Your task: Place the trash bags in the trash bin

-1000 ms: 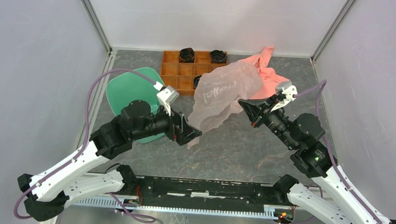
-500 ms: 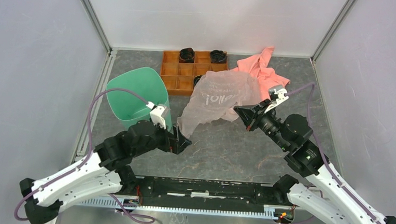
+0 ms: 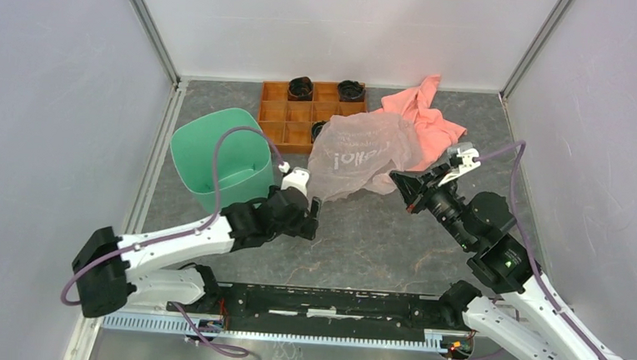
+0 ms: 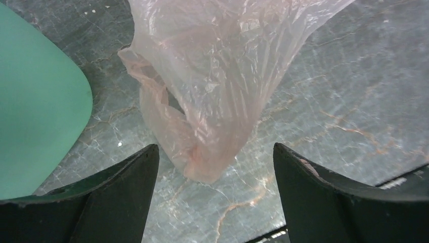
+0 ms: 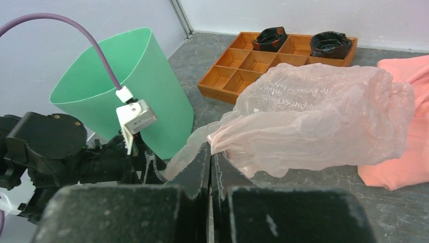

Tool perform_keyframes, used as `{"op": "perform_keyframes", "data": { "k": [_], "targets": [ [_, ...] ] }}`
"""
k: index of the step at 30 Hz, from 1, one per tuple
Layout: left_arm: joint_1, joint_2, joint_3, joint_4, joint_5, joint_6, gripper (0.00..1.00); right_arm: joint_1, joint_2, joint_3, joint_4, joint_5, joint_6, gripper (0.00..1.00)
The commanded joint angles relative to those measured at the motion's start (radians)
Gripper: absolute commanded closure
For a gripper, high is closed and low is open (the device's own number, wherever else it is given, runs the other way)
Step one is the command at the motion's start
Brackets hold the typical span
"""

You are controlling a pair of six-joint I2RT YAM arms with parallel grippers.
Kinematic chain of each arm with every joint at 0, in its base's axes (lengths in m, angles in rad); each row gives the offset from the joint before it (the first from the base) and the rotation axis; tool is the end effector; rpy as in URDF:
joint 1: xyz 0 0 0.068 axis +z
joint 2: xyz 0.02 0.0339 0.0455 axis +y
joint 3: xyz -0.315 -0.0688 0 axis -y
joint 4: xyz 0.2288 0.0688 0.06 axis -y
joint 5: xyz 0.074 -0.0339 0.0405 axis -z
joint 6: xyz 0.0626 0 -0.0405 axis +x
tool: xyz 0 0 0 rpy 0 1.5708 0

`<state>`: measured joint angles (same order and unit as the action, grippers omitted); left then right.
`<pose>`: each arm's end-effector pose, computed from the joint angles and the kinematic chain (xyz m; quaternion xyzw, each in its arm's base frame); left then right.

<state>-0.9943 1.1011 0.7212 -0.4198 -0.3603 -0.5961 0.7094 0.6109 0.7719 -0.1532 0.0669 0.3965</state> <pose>0.1300 -0.1595 0.2702 0.1143 0.9069 -0.1479 0.3776 0.0897 0.0715 0.3912 -0.0862 0.6991 0.3526 0.6161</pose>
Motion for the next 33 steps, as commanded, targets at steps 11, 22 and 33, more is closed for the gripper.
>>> {"op": "perform_keyframes", "data": {
  "k": [11, 22, 33],
  "targets": [
    [-0.012, 0.071, 0.192, 0.028, 0.062, 0.055, 0.98, 0.001, 0.007, 0.071, -0.141, 0.022, -0.265, 0.99],
    [-0.011, -0.103, 0.267, 0.303, 0.577, -0.171, 0.98, 0.108, 0.309, 0.14, 0.046, -0.504, -0.217, 0.99],
    [-0.012, -0.182, 0.14, 0.507, 0.438, -0.269, 0.98, 0.113, 0.134, -0.021, 0.265, -0.369, 0.052, 0.99]
  ]
}}
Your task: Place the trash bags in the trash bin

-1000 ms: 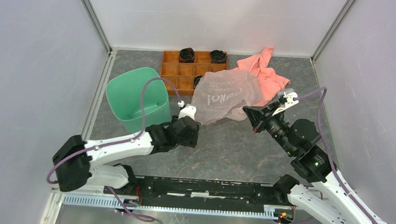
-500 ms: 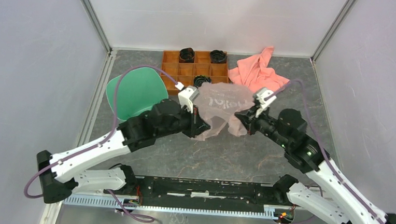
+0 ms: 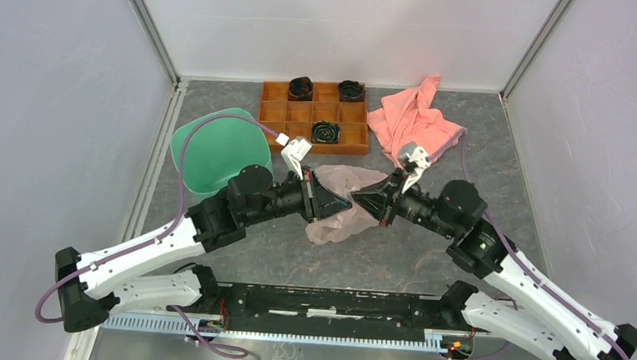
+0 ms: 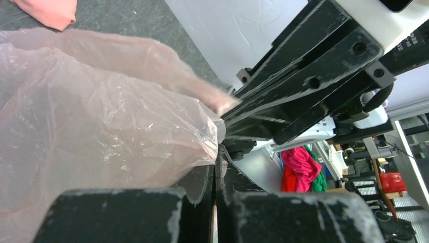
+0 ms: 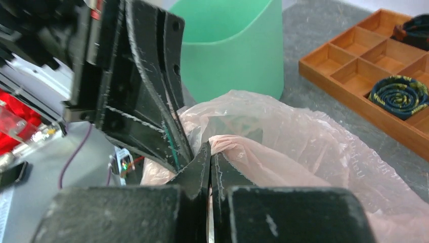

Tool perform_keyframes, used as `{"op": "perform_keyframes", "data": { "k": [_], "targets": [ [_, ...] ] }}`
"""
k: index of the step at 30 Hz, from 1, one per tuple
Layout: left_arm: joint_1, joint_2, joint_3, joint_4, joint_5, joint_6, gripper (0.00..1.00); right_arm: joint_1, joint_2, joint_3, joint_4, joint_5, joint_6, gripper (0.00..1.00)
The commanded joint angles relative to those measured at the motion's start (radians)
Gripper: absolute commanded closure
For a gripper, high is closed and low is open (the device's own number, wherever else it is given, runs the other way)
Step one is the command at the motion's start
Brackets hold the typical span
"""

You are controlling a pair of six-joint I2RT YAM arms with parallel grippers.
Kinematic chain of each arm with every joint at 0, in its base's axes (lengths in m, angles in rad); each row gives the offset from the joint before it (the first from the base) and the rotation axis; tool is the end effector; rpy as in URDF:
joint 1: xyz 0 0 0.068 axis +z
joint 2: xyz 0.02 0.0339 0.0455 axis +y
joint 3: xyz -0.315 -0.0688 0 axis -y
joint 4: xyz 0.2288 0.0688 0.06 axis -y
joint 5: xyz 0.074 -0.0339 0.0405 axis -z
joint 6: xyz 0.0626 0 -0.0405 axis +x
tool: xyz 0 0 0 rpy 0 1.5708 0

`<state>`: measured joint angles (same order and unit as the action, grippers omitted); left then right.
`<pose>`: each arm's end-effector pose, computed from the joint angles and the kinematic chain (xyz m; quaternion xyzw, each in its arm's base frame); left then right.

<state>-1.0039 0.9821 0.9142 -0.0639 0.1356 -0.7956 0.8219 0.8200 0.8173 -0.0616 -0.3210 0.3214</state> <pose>0.1069 -0.1836 0.4019 0.1224 0.7417 -0.5466 0.3689 0.0994 0.1359 0.3946 -0.2842 0.6706 0.4634 0.5048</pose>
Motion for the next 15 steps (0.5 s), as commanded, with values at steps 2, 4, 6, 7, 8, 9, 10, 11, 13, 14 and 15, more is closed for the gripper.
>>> {"op": "perform_keyframes", "data": {
  "k": [2, 4, 6, 7, 8, 9, 10, 11, 13, 14, 15],
  "targets": [
    [-0.002, -0.09, -0.082, 0.184, -0.097, -0.087, 0.98, 0.0, -0.113, -0.11, 0.243, 0.021, 0.152, 0.99],
    [-0.002, -0.104, -0.104, 0.211, -0.122, -0.102, 0.98, 0.0, -0.129, -0.145, 0.325, -0.006, 0.183, 0.99],
    [-0.002, -0.105, -0.113, 0.232, -0.132, -0.119, 0.98, 0.0, -0.118, -0.149, 0.368, -0.032, 0.195, 0.99],
    [-0.002, -0.104, -0.118, 0.247, -0.133, -0.126, 0.98, 0.0, -0.108, -0.144, 0.372, -0.038, 0.198, 0.98],
    [-0.002, -0.103, -0.121, 0.266, -0.133, -0.131, 0.98, 0.0, -0.1, -0.143, 0.377, -0.043, 0.198, 0.97],
    [-0.002, -0.101, -0.125, 0.283, -0.129, -0.138, 0.98, 0.0, -0.093, -0.145, 0.387, -0.052, 0.199, 0.95],
    [-0.002, -0.101, -0.129, 0.297, -0.125, -0.144, 0.98, 0.0, -0.088, -0.147, 0.39, -0.053, 0.199, 0.92],
    [-0.002, -0.102, -0.132, 0.304, -0.123, -0.15, 0.98, 0.0, -0.083, -0.148, 0.389, -0.047, 0.196, 0.89],
    [-0.002, -0.105, -0.135, 0.31, -0.124, -0.152, 0.98, 0.001, -0.076, -0.154, 0.385, -0.033, 0.193, 0.8],
    [-0.003, -0.106, -0.137, 0.312, -0.125, -0.155, 0.98, 0.001, -0.075, -0.159, 0.395, -0.033, 0.195, 0.76],
    [-0.003, -0.105, -0.138, 0.314, -0.128, -0.157, 0.98, 0.0, -0.073, -0.162, 0.403, -0.038, 0.196, 0.7]
  ]
}}
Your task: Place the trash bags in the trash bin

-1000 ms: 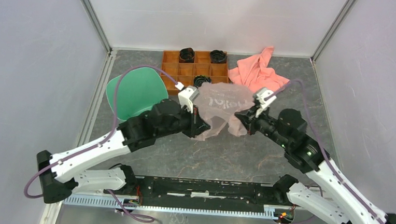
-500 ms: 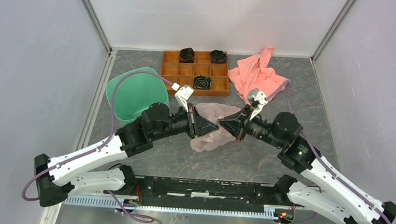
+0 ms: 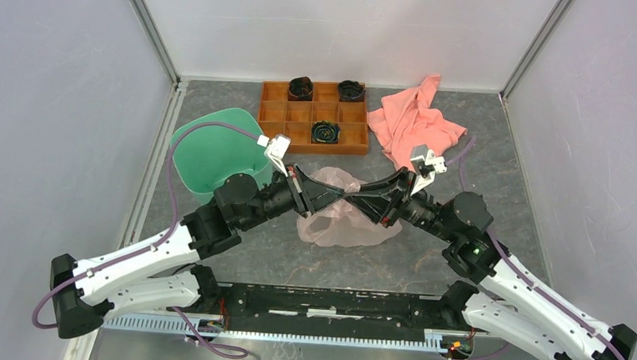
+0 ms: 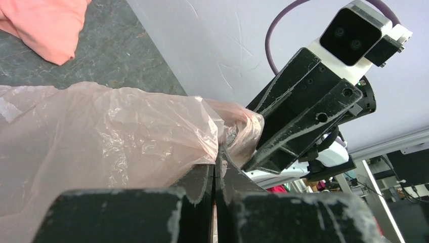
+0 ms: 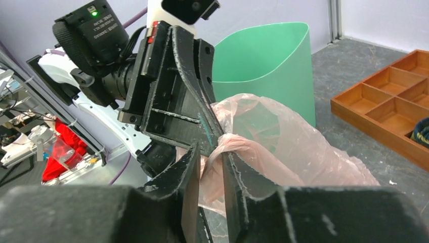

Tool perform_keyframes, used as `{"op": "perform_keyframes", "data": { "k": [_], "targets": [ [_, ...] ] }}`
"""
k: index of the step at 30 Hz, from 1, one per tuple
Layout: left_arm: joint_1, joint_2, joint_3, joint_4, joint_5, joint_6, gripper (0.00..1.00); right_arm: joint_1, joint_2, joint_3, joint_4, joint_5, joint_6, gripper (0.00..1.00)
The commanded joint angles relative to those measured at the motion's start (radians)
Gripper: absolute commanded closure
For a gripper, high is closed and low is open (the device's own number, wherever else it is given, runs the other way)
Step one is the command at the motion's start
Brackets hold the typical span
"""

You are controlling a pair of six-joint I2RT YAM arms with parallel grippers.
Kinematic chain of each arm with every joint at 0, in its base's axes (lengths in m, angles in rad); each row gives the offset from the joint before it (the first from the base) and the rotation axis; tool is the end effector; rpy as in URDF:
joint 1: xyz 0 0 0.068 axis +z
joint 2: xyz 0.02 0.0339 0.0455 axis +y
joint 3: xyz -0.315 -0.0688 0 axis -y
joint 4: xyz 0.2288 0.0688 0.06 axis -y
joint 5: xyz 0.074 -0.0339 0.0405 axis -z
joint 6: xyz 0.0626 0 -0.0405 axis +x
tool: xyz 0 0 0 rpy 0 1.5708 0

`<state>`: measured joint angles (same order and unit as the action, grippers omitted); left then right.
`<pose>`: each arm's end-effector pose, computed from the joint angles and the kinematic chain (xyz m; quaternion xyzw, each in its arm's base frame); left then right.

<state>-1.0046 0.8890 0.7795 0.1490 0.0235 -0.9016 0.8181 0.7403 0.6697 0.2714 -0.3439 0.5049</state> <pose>0.1017 -0.1628 0.3981 0.0441 0.6916 -0.5924 0.4109 0.0873 0.1240 0.3962 -0.2281 0.5950 0.5541 0.5356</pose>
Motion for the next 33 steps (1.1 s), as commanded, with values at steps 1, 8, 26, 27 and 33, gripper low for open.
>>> {"op": "perform_keyframes", "data": {
  "k": [1, 8, 26, 27, 33],
  "targets": [
    [-0.002, -0.011, -0.004, 0.102, -0.017, -0.054, 0.98, 0.005, 0.008, -0.016, 0.074, -0.017, 0.015, 0.66],
    [-0.002, 0.014, 0.013, 0.126, -0.002, -0.065, 0.98, 0.019, 0.005, -0.015, 0.042, -0.001, -0.035, 0.36],
    [-0.002, 0.075, 0.182, -0.062, -0.033, 0.043, 0.48, 0.123, -0.006, -0.008, -0.083, 0.426, -0.126, 0.99],
    [-0.002, 0.059, 0.212, -0.145, -0.073, 0.088, 0.37, 0.124, -0.025, -0.009, -0.116, 0.469, -0.137, 0.99],
    [0.0, -0.001, 0.459, -0.72, -0.509, 0.332, 0.03, 0.124, -0.136, -0.017, -0.333, 0.665, -0.205, 0.99]
  ]
}}
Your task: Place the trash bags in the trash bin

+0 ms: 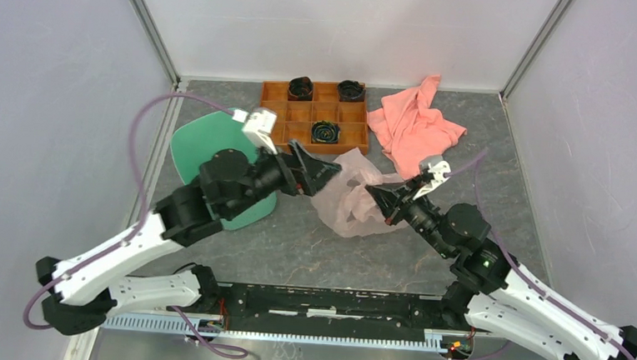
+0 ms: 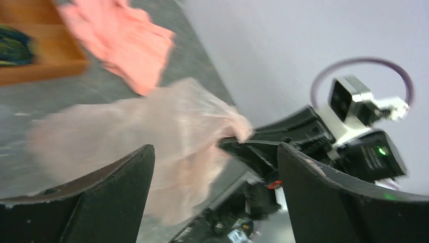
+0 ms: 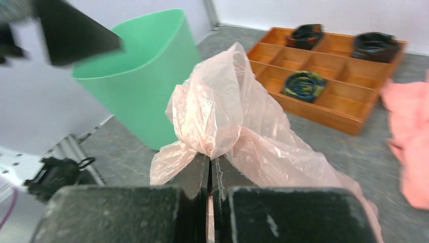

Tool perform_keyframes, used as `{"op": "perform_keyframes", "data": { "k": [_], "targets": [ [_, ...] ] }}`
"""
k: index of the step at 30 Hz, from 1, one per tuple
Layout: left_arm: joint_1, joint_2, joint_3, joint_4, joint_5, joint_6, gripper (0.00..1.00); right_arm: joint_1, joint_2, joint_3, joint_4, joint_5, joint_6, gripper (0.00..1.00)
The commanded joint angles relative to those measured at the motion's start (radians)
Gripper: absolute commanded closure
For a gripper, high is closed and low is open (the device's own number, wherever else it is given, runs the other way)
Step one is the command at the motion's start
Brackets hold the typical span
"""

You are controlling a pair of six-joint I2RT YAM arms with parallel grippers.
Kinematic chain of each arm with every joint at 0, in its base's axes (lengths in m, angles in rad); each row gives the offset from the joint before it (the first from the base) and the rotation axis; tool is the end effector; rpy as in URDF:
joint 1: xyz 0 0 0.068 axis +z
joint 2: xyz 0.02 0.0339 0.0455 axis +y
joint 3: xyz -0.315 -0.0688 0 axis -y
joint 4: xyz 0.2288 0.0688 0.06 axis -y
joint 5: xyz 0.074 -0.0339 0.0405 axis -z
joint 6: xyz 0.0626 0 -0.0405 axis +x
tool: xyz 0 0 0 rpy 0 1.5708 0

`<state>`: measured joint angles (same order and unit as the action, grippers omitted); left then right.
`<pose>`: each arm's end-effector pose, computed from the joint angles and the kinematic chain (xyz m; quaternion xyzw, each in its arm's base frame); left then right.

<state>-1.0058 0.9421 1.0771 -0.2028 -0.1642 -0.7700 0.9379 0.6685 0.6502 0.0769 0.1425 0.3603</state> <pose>0.1098 -0.1540 0.4493 0.0301 0.7297 -0.4900 0.4759 0.0890 0.1063 0.3725 -0.1453 0.6708 0.3997 0.6076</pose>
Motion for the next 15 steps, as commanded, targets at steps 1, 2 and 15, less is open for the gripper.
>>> {"op": "perform_keyframes", "data": {
  "k": [1, 2, 15],
  "targets": [
    [0.001, -0.044, 0.201, -0.461, -0.4, 0.216, 0.01, 0.006, -0.082, 0.004, -0.167, 0.206, -0.067, 0.99],
    [0.002, -0.03, 0.235, -0.538, -0.467, 0.232, 0.0, 0.004, -0.101, 0.009, -0.189, 0.232, -0.071, 0.99],
    [0.473, 0.223, 0.322, -0.685, -0.135, 0.501, 0.0, 0.004, -0.196, 0.137, -0.356, 0.327, -0.083, 0.99]
  ]
}}
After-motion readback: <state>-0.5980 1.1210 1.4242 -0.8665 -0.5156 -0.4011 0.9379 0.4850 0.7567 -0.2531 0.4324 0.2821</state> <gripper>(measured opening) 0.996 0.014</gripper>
